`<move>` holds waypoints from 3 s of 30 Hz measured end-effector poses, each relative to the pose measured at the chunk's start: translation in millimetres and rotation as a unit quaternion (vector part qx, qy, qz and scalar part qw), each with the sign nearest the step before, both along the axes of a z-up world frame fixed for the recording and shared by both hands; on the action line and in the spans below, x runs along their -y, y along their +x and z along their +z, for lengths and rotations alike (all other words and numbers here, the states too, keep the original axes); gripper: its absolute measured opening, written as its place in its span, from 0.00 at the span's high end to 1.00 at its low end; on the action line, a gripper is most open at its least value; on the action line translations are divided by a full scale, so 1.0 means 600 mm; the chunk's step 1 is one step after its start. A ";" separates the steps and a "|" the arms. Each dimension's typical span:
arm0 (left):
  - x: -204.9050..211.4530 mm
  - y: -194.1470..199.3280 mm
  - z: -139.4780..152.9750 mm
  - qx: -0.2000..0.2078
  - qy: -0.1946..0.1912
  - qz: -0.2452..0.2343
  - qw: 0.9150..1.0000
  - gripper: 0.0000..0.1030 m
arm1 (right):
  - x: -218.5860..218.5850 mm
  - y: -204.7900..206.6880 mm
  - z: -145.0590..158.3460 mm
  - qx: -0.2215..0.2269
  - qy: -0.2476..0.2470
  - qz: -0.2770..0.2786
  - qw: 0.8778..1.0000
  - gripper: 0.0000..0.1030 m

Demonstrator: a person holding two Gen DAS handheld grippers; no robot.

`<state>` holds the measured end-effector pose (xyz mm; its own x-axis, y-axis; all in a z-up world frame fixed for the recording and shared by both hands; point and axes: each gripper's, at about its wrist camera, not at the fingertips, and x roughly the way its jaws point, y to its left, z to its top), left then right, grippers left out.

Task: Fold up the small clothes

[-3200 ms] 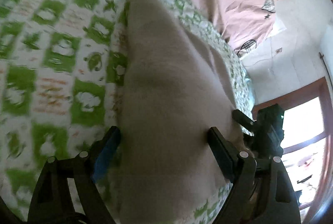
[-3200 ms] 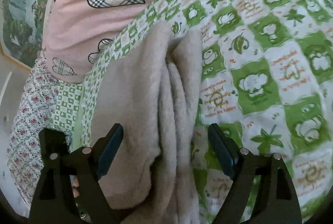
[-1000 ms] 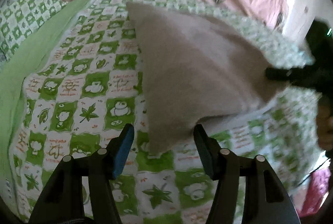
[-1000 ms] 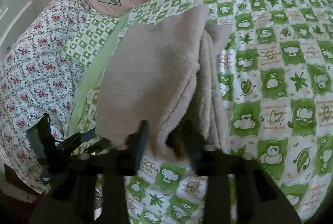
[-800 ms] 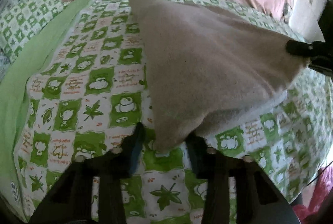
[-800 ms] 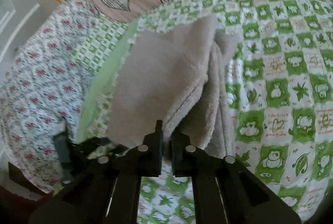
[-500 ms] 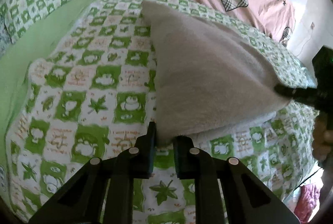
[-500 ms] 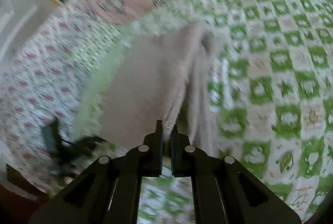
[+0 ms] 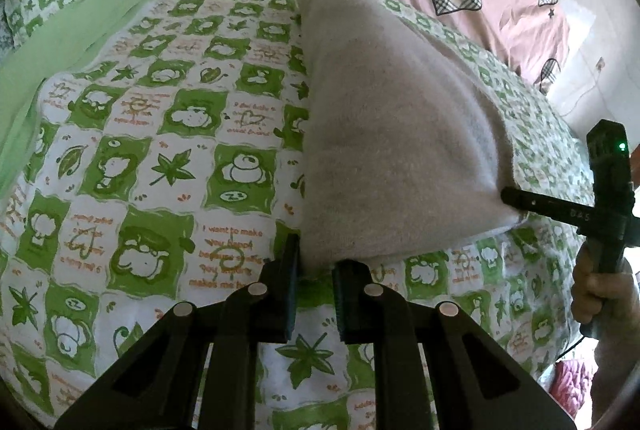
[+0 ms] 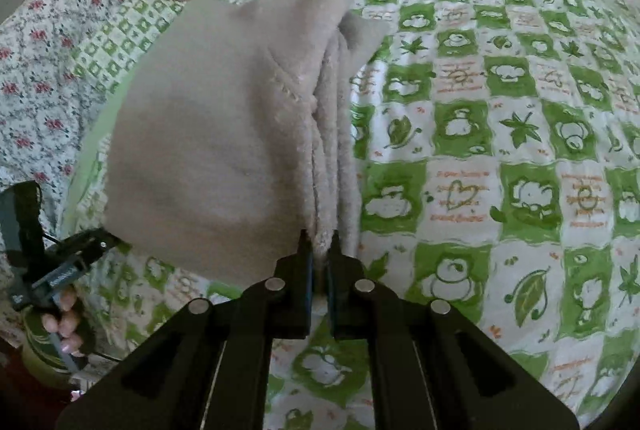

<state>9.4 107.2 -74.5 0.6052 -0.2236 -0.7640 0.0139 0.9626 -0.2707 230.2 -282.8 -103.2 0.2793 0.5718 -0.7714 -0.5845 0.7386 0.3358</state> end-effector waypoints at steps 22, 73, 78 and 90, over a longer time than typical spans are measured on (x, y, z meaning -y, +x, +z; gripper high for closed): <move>-0.022 0.155 0.148 0.087 -0.086 -0.045 0.991 0.80 | -0.028 0.142 0.093 -0.045 0.123 -0.068 0.989 0.59; -0.023 0.026 0.026 0.001 -0.059 0.015 0.998 0.59 | 0.014 -0.016 0.037 -0.016 0.056 -0.043 0.997 0.94; -0.008 0.029 0.025 -0.006 -0.035 0.008 0.999 0.59 | 0.028 -0.021 0.053 -0.001 0.052 -0.040 0.998 0.94; -0.008 0.037 0.004 -0.039 -0.033 0.020 0.999 0.57 | 0.024 -0.014 0.004 -0.014 0.012 -0.049 0.999 0.92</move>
<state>31.9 111.9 -72.3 0.5546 -0.2523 -0.7929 -0.0471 0.9419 -0.3326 221.9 -297.0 -101.0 0.3121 0.5615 -0.7663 -0.5004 0.7829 0.3698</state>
